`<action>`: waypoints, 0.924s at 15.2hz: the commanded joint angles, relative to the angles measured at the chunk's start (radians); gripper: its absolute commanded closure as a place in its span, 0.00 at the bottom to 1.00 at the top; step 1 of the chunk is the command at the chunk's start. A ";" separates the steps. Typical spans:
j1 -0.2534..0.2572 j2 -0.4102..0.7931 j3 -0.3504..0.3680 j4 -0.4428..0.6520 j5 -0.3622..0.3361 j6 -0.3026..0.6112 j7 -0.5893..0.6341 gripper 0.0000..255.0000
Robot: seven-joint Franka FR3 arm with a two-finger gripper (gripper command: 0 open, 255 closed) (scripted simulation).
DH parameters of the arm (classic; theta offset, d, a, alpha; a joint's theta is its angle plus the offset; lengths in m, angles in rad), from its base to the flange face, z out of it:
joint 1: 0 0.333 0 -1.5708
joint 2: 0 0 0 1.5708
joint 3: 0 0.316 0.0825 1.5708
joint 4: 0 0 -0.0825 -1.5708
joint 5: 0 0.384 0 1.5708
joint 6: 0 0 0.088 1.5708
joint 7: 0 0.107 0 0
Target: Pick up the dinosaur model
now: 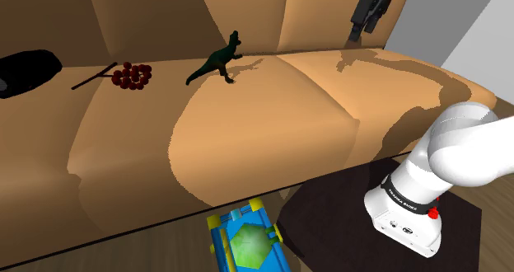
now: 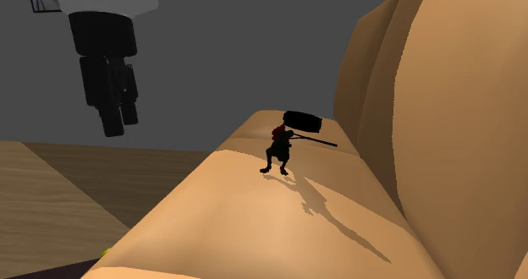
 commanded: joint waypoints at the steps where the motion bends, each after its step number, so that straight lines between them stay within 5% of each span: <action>1: 0.000 0.000 0.000 0.000 0.000 0.000 0.000 0.00; 14: -0.012 0.349 0.256 0.105 0.032 0.263 0.429 0.00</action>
